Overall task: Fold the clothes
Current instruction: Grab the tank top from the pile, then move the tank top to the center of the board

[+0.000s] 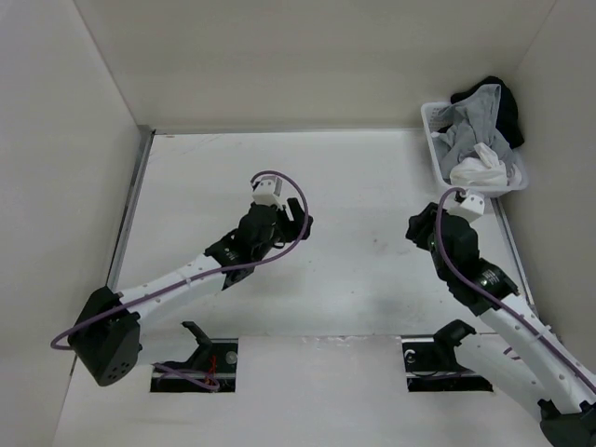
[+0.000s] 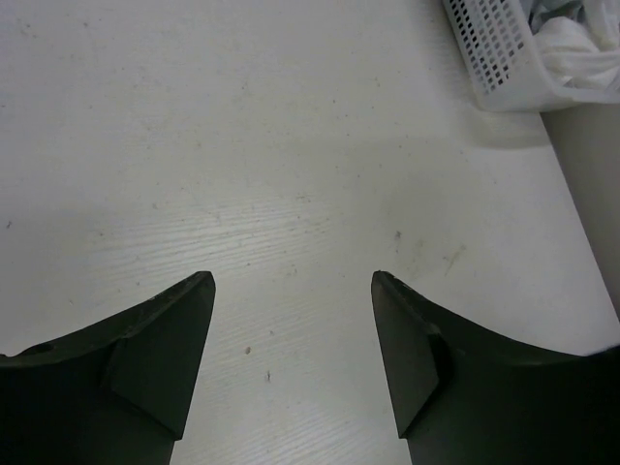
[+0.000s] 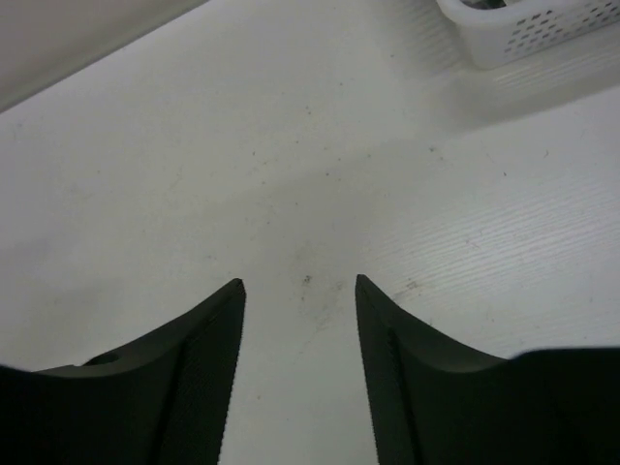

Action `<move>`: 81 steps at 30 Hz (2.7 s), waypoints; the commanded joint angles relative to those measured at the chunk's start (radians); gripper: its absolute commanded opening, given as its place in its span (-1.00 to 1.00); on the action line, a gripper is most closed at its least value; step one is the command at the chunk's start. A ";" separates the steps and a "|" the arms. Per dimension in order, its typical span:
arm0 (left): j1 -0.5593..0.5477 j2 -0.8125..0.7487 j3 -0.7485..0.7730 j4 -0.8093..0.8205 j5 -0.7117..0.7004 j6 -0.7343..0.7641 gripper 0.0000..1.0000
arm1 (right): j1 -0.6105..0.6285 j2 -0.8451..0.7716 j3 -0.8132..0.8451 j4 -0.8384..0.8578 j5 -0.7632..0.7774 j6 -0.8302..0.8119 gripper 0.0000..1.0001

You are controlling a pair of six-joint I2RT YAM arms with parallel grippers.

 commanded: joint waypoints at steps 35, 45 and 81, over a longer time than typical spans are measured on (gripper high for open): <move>-0.079 0.134 -0.155 0.450 0.059 0.048 0.07 | -0.878 1.105 0.690 0.338 -0.278 0.043 -0.08; -0.078 0.166 -0.146 0.459 0.071 0.041 0.07 | -0.878 1.041 0.653 0.379 -0.255 0.063 -0.85; 0.219 -0.007 -0.097 0.071 -0.021 -0.063 0.03 | 0.061 0.196 -0.307 0.542 -0.237 0.219 -0.29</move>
